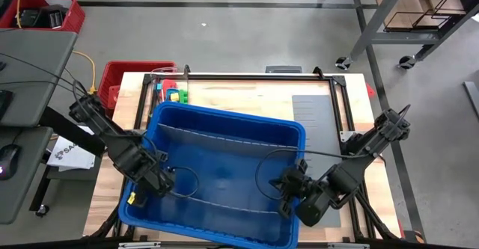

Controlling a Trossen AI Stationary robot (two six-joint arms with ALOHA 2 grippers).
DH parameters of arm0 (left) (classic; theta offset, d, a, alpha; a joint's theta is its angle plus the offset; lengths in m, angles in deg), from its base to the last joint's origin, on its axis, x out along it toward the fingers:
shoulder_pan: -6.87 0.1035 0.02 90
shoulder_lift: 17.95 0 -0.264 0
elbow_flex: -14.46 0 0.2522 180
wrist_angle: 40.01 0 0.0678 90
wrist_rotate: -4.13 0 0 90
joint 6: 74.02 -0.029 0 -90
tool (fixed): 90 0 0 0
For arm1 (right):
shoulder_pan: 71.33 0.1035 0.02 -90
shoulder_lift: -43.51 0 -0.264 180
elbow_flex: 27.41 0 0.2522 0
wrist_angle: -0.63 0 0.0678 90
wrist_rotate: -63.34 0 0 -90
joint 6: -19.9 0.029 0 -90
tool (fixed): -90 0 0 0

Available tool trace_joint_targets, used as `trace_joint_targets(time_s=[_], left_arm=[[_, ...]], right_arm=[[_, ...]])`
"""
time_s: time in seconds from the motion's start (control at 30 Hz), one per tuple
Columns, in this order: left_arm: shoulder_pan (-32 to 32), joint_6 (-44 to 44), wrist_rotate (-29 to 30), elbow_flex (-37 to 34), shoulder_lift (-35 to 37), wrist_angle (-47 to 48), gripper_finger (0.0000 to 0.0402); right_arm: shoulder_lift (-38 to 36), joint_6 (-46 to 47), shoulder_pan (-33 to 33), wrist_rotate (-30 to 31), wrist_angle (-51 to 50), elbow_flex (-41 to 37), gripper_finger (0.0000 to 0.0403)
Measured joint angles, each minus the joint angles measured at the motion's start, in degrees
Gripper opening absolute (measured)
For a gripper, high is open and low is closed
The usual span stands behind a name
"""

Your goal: Sort blocks

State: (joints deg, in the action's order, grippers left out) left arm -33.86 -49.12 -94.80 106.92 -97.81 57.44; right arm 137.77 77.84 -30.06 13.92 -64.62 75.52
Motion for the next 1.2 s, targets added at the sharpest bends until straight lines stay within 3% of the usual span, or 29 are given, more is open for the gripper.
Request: trace_joint_targets(time_s=[0.3, 0.43, 0.53, 0.67, 0.77, 0.83, 0.9, 1.2], left_arm=[[3.80, -0.24, 4.66, 12.84, 0.14, 6.45, 0.0141], [5.62, -0.55, 5.23, 18.92, 1.02, 6.09, 0.0168], [5.88, -0.63, 8.89, 20.67, 1.49, 6.38, 0.0169], [5.86, -3.21, 13.01, 20.86, 2.07, 6.35, 0.0149], [5.86, -6.58, 15.17, 20.89, 2.14, 6.35, 0.0102], [6.41, -9.64, 16.38, 20.89, 2.08, 6.30, 0.0046], [7.57, -11.58, 17.10, 20.89, 2.10, 6.35, 0.0013], [12.80, -18.13, 23.05, 20.89, 3.55, 6.32, 0.0001]], right_arm=[[-8.43, -10.30, -2.63, 1.19, 0.25, 0.00, 0.0123], [-12.35, -11.76, -4.47, -6.41, 4.86, 0.02, 0.0140], [-12.00, -15.16, -3.95, -14.73, 12.14, 0.11, 0.0107], [-6.45, -14.83, -1.18, -27.11, 20.59, 0.12, 0.0016], [-1.20, -8.67, 2.05, -34.28, 27.23, 0.07, 0.0010], [2.14, -5.03, 4.29, -36.82, 32.64, 0.07, 0.0003], [5.11, -1.14, 6.31, -37.75, 36.35, 0.07, 0.0003], [9.72, 8.41, 9.16, -34.79, 34.63, 0.46, 0.0000]])
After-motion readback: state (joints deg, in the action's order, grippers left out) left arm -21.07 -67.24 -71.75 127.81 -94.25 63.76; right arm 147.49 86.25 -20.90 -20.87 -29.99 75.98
